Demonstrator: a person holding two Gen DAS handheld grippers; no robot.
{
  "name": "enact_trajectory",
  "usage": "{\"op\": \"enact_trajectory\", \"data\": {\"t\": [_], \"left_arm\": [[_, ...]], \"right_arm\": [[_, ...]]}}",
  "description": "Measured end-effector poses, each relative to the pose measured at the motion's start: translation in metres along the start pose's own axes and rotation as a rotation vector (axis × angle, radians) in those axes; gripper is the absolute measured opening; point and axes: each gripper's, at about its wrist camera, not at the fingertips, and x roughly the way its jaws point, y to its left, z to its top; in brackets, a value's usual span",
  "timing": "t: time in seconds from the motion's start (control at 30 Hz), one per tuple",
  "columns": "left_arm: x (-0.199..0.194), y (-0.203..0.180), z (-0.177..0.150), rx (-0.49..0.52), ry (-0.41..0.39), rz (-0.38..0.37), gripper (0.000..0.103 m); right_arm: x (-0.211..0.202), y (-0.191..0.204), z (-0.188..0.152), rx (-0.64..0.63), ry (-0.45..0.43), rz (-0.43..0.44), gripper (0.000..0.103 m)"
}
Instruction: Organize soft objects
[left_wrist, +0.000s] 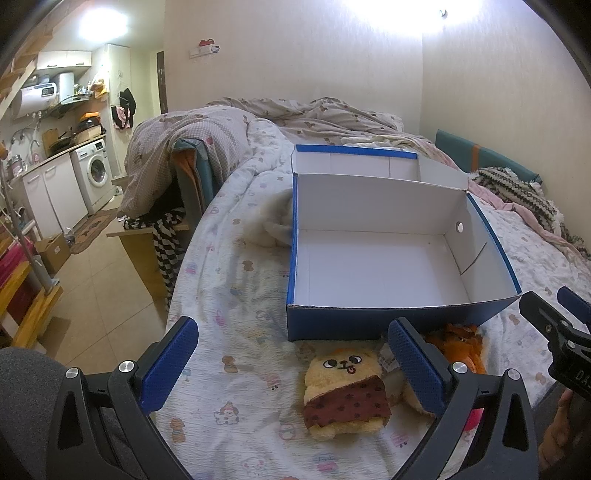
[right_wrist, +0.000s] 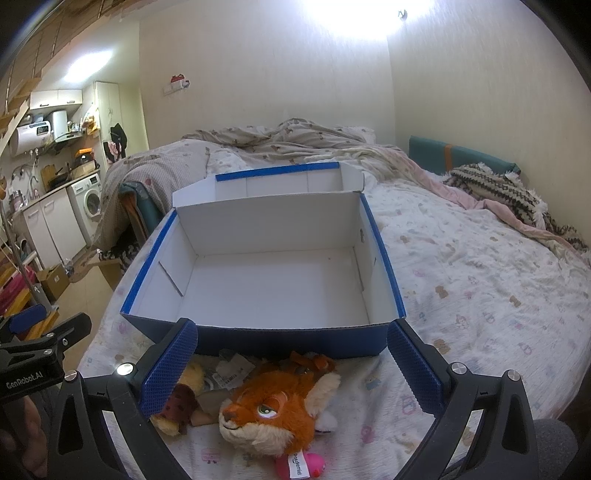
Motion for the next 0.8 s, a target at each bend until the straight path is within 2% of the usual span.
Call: {"op": "enact_trajectory", "data": {"t": [0.37, 0.53, 0.67, 0.8], "left_arm": [[0.006, 0.004, -0.002, 0.006, 0.024, 0.018, 0.103], [0.013, 0.002, -0.004, 0.011, 0.06, 0.026, 0.103], [0.024, 0.007, -0.002, -0.009, 0.123, 0.027, 0.103], [0.055, 0.022, 0.0, -0.076, 0.281, 0.037, 0.103]], "right_arm": [[0.004, -0.001, 0.001, 0.012, 0.016, -0.013, 0.103], [0.007, -0.001, 0.0, 0.014, 0.032, -0.014, 0.103], [0.021, -0.007, -0.003, 0.033, 0.111, -0.009, 0.103], [0.04, -0.021, -0.009, 0.113, 0.221, 0.024, 0.103]]}}
